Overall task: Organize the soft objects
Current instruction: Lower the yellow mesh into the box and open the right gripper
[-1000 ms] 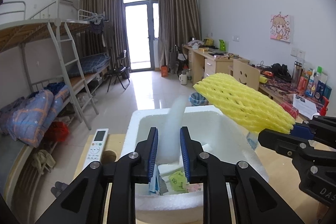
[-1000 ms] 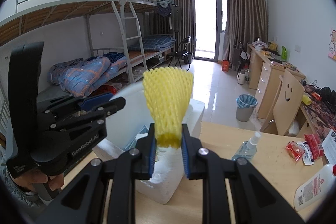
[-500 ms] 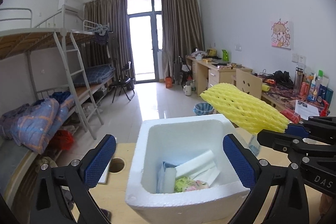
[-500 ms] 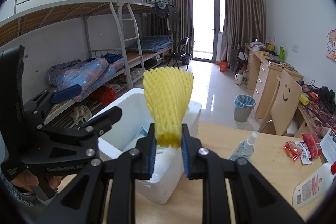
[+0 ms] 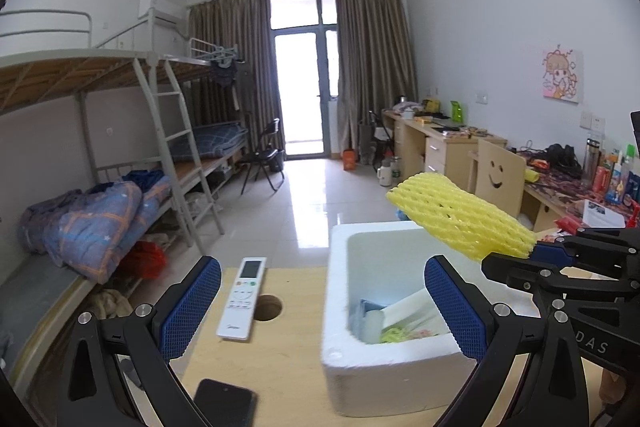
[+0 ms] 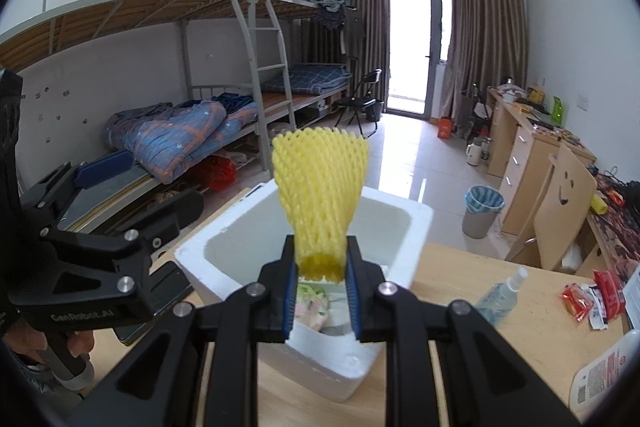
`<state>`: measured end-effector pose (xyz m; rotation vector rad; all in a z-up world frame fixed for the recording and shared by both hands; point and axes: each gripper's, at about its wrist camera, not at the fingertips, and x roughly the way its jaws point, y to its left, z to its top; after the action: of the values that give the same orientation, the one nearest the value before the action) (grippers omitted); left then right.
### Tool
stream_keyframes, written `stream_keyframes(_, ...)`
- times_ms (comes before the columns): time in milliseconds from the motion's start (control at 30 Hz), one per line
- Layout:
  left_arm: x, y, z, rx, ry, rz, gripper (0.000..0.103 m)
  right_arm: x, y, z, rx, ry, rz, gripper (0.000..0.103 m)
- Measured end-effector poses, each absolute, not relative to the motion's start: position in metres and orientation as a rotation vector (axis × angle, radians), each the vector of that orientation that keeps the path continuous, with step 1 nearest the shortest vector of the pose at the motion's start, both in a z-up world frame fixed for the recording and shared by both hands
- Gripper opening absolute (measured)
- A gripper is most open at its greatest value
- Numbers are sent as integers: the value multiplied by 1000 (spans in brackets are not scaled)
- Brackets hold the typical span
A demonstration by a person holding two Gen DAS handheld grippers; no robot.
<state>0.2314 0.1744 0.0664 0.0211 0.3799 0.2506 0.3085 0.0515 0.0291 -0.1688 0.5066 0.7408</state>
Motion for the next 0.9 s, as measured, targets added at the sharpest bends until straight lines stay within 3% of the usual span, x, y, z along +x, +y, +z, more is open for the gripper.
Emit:
stream_keyframes(300,224,184,65,11,371,281,102,319,61,24,-182,532,752,28)
stream_keyframes(400,224,185,65,8,373,285,102,319,61,19,-214,532,741,64)
stream_keyframes(433,224,185,65,4,372,286,102,318,61,19,-210,533,741,70)
stream_keyframes(900,217,181,66,-4,367,283,102,311,47,29,-177,525,736,77)
